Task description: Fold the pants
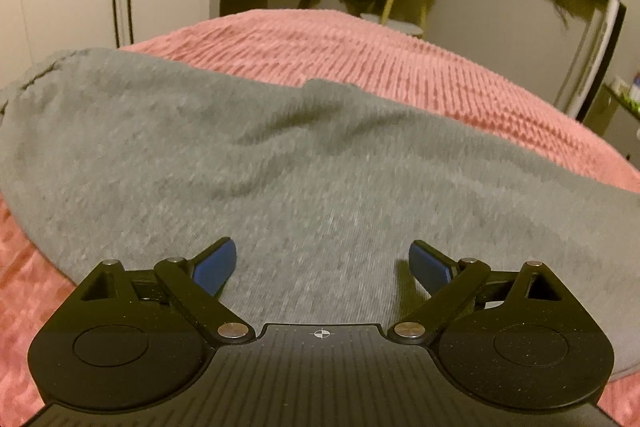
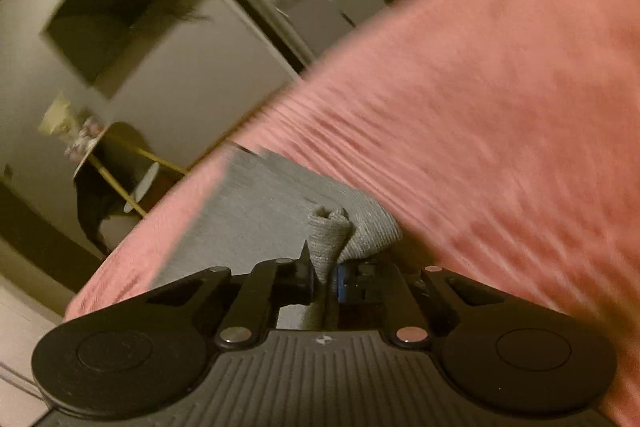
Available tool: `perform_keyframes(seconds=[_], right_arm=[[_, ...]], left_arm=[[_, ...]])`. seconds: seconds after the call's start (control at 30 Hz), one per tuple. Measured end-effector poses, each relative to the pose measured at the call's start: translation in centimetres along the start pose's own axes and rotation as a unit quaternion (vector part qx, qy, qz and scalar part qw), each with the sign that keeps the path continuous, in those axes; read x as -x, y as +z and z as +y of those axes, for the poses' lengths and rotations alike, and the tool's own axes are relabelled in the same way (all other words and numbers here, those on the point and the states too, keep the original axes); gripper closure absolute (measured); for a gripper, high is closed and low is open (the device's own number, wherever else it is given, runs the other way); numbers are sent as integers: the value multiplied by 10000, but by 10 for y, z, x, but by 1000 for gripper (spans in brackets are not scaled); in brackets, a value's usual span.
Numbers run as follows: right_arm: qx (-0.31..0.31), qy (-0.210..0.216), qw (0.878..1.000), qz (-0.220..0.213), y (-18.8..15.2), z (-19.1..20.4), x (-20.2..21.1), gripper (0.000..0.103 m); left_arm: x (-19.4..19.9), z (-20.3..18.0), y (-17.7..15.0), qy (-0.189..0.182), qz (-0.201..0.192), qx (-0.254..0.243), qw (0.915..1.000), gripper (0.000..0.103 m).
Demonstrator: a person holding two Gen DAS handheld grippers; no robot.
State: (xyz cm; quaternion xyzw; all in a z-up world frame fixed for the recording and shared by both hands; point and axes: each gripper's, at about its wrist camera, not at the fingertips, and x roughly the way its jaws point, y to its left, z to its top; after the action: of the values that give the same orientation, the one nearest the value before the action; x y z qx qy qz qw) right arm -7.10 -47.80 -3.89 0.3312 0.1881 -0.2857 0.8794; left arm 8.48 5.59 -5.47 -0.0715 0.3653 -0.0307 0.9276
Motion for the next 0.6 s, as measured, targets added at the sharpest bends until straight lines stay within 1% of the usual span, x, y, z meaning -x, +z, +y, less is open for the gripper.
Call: perform_keyframes(seconds=[0.03,0.07,0.1,0.17,0.23,0.3,0.37,0.4,0.43,0.47,0.5,0.53,0.57,0.6], right_arm=[[401,120,9989,-188,1,25,9,94],[886,380,9947,-351,-2,59,20,94],[1288,633,9888,-413,-7,89,28,94],[2011,1246,9710,-348,-29,143,40,94],[2601,1713,9502,-94,-61,186,45,94],[3170,2116,9239,352,-110,221,44,93],[3559,2269,9019,920,-157,240,33,93],[3688,2264,8910,1371,-183,247,22,91],[3770,2191,8789,1933,-206,251,8,89],[3805,1983,8704,2413,-224,253,-4,85],[3788,1834,8699,2572,-233,253,-9,84],[3760,1832,8713,2566,-233,253,-10,83],[3619,1964,8711,2676,-227,253,-10,73],[3351,2117,8734,2829,-218,249,-8,58]], left_arm=[[0,3,0,-44,-15,79,10000,6],[0,5,1,-93,-30,162,9998,6],[1,7,1,-126,-37,221,9997,6],[1,10,2,-177,-48,288,9994,6],[2,11,2,-209,-60,299,9993,6],[2,12,2,-238,-57,297,9993,6],[2,12,1,-271,-51,294,9992,6],[2,12,0,-291,-48,268,9992,6],[3,12,0,-305,-45,243,9992,6],[3,11,-1,-317,-36,213,9993,6],[3,11,-2,-328,-31,176,9993,6],[3,10,-2,-336,-33,151,9993,6],[3,10,-3,-353,-28,146,9993,5],[2,9,-3,-382,-27,142,9992,5]])
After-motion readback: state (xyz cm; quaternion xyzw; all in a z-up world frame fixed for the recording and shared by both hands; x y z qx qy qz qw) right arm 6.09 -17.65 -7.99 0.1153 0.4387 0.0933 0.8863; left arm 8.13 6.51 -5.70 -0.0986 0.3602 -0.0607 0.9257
